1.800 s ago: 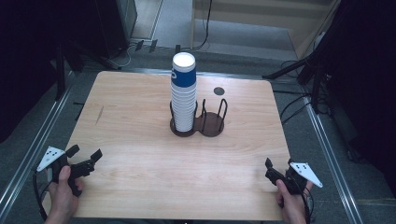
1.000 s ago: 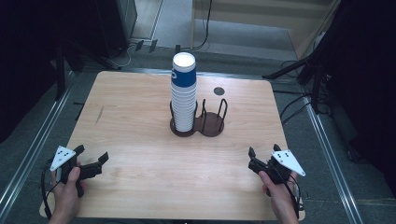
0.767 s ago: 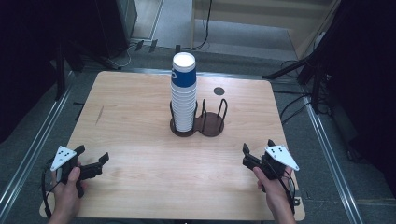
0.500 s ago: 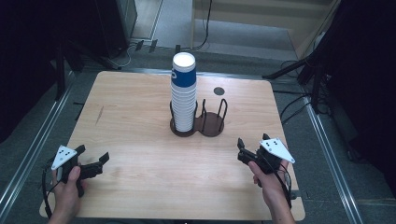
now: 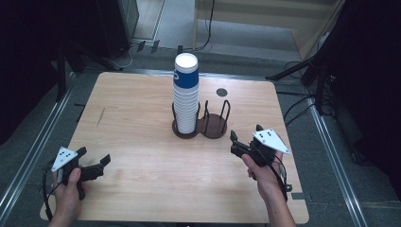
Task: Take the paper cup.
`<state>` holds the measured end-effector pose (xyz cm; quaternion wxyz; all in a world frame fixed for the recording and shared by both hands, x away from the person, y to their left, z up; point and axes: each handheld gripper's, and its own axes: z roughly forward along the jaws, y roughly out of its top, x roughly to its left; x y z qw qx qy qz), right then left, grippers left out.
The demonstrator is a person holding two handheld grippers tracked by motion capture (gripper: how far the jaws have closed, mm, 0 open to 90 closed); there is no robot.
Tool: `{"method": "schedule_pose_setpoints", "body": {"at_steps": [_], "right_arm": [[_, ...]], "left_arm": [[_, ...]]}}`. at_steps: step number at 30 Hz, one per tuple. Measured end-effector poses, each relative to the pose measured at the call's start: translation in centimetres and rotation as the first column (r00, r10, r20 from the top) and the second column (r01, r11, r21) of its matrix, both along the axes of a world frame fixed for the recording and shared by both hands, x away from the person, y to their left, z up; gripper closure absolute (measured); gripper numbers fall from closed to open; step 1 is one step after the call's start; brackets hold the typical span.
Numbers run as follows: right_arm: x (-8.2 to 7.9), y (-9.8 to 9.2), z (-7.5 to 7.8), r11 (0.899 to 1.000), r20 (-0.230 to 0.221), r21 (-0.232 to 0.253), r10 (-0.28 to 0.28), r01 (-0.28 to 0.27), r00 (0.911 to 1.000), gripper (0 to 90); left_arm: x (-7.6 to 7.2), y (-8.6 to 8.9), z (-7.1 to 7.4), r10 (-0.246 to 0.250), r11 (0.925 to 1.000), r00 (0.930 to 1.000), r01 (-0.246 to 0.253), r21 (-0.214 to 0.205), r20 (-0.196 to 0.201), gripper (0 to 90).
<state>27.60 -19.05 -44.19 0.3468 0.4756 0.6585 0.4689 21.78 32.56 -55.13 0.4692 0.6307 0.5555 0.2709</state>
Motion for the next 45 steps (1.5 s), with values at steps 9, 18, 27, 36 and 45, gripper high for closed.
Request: {"method": "schedule_pose_setpoints", "body": {"at_steps": [9,18,27,36,45], "right_arm": [[0.6,1.6,1.0,0.999,0.003,0.010,0.033,-0.033,0.9995,12.7],[1.4,3.2,2.1,0.999,0.012,0.016,0.045,-0.045,0.9989,12.6],[2.0,4.6,3.1,0.998,0.032,0.003,0.062,-0.062,0.9976,12.4],[2.6,6.2,3.8,0.996,0.031,-0.009,0.090,-0.089,0.9955,12.3],[3.2,7.3,4.3,0.994,0.029,-0.001,0.105,-0.105,0.9941,12.3]], "left_arm": [[0.0,0.0,0.0,0.000,1.0000,1.0000,0.000,0.002,0.001,0.0],[0.0,-0.1,0.0,-0.006,0.9999,1.0000,0.006,0.010,0.002,0.0],[0.0,-0.1,0.0,-0.012,0.9999,0.9999,0.012,0.009,0.002,0.0],[0.0,0.0,0.0,-0.015,0.9999,0.9999,0.015,-0.001,0.003,0.0],[0.0,0.0,0.0,-0.016,0.9999,0.9999,0.016,-0.002,0.003,0.0]]}}
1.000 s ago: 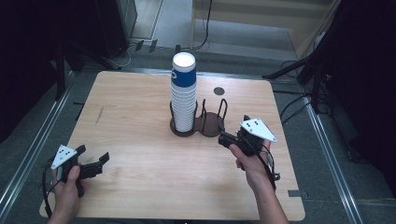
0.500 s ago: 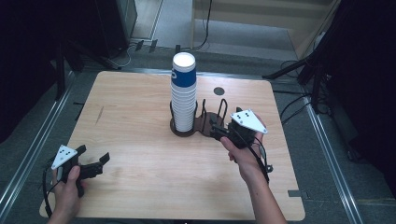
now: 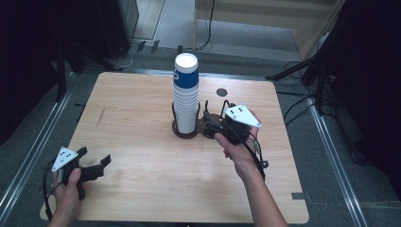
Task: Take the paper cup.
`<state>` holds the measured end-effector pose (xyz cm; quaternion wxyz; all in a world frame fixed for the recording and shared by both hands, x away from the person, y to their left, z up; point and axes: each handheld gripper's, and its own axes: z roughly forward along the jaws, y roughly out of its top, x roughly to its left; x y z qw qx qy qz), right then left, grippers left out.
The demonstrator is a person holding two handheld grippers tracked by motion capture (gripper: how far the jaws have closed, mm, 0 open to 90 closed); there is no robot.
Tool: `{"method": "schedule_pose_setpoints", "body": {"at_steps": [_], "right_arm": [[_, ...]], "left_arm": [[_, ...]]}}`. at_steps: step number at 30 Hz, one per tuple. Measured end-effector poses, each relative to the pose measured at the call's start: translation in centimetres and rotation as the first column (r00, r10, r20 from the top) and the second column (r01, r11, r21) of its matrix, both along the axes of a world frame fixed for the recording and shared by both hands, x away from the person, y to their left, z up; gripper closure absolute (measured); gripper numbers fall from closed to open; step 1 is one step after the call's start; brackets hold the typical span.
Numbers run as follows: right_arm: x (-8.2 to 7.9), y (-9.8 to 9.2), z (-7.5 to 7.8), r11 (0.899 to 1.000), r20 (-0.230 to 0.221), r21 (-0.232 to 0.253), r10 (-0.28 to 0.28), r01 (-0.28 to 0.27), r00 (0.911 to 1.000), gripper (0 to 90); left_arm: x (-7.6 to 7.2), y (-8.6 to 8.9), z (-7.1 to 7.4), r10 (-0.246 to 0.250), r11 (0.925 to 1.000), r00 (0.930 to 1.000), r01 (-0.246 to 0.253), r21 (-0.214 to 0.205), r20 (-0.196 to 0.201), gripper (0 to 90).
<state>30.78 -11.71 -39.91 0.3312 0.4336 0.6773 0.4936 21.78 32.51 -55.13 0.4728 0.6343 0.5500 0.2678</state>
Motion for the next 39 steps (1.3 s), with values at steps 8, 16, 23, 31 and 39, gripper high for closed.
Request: {"method": "schedule_pose_setpoints", "body": {"at_steps": [8,16,23,31,39], "right_arm": [[0.6,0.9,0.5,1.000,0.000,0.007,0.010,-0.010,0.9999,12.3],[1.1,1.8,1.1,1.000,0.006,0.015,0.016,-0.016,0.9998,12.3],[1.5,2.4,1.3,0.999,0.003,0.026,0.021,-0.021,0.9998,12.3],[2.0,3.4,1.4,0.999,0.004,0.027,0.030,-0.031,0.9995,12.3],[2.4,3.9,1.8,0.999,0.013,0.042,0.031,-0.032,0.9994,12.2]], "left_arm": [[0.0,0.0,0.0,-0.002,1.0000,1.0000,0.002,0.000,-0.001,0.0],[0.0,0.0,0.0,-0.003,1.0000,1.0000,0.003,-0.003,0.001,0.0],[0.0,0.0,0.0,-0.005,1.0000,1.0000,0.005,-0.004,0.002,0.0],[0.0,0.0,0.0,-0.008,1.0000,1.0000,0.008,-0.001,0.001,0.0],[0.1,-0.1,0.0,-0.016,0.9998,0.9999,0.016,0.008,0.000,0.0]]}}
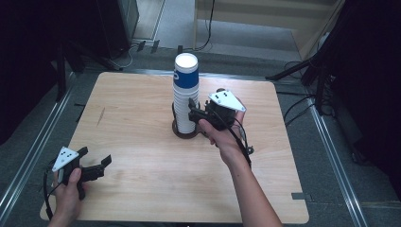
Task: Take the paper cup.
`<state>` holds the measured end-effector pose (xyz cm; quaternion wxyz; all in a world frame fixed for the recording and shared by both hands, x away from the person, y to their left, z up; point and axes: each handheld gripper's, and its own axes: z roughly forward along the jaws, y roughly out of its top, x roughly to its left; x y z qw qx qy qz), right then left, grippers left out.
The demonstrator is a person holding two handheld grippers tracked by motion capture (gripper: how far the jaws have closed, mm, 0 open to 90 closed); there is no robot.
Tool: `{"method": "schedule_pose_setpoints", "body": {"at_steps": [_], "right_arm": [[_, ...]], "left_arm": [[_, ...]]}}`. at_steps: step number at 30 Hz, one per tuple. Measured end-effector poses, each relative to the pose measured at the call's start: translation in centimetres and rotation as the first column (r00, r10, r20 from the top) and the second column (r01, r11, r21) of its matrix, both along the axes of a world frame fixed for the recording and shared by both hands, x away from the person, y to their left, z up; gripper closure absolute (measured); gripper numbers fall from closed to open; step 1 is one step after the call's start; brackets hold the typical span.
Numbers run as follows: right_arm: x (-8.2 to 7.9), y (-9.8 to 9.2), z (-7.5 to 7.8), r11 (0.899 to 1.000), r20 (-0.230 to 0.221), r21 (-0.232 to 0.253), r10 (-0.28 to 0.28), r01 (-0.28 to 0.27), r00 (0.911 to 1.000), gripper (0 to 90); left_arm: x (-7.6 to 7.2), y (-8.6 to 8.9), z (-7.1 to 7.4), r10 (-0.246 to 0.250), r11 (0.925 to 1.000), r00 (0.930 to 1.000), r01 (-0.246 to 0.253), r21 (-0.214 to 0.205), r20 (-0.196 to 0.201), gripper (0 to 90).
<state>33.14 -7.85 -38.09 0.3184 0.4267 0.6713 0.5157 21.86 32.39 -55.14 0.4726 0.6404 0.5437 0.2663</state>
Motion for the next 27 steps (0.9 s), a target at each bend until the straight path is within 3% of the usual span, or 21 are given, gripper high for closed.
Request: {"method": "schedule_pose_setpoints", "body": {"at_steps": [27], "right_arm": [[1.8,3.0,0.5,1.000,0.001,0.006,0.023,-0.023,0.9997,7.7]], "left_arm": [[0.0,0.0,0.0,-0.011,0.9999,0.9999,0.011,0.006,-0.006,0.0]]}}
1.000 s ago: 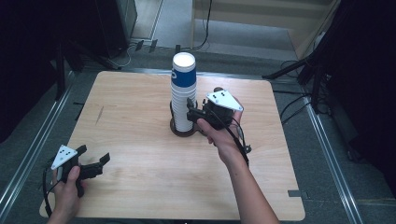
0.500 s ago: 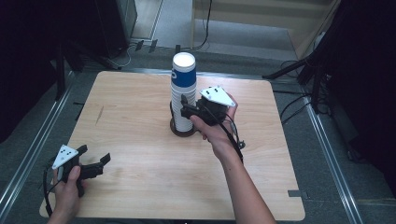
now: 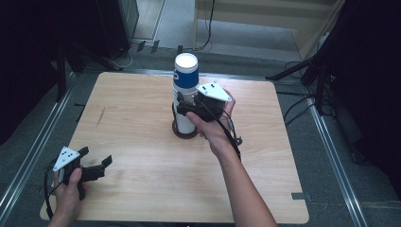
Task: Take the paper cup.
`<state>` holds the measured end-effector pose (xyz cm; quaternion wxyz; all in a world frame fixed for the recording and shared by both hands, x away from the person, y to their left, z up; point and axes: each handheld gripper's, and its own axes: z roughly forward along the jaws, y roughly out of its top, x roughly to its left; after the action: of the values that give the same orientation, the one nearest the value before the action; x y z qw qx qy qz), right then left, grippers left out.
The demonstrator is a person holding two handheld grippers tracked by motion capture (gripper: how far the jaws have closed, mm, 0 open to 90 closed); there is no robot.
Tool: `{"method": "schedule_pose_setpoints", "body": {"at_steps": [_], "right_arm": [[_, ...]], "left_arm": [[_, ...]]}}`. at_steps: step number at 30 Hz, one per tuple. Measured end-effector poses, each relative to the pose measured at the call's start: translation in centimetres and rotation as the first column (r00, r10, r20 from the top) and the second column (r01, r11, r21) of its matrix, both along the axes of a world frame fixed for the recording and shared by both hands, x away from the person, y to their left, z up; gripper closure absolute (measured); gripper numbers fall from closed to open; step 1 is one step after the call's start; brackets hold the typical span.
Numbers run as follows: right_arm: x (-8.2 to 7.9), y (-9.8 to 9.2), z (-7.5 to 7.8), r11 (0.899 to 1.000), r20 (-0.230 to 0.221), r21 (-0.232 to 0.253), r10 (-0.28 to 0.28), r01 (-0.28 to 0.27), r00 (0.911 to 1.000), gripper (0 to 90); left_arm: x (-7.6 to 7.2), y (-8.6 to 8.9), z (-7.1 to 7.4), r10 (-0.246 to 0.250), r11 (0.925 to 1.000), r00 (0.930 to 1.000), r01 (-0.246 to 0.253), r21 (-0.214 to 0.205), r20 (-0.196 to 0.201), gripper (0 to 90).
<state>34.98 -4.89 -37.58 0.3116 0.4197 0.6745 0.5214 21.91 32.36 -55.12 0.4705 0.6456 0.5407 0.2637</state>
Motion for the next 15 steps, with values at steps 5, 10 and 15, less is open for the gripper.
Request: {"method": "schedule_pose_setpoints", "body": {"at_steps": [5,10,15], "right_arm": [[0.4,0.3,0.2,1.000,0.000,0.001,0.001,-0.001,1.0000,6.7],[0.9,0.7,0.3,1.000,-0.004,0.007,0.004,-0.004,1.0000,6.7],[1.3,1.1,0.6,1.000,-0.002,0.017,0.006,-0.006,1.0000,6.7]], "left_arm": [[0.0,0.0,0.0,0.002,1.0000,1.0000,-0.002,-0.003,-0.002,0.0],[0.0,0.0,0.0,0.003,1.0000,1.0000,-0.003,-0.003,-0.003,0.0],[0.0,0.1,0.0,0.000,1.0000,1.0000,0.000,-0.001,-0.006,0.0]]}}
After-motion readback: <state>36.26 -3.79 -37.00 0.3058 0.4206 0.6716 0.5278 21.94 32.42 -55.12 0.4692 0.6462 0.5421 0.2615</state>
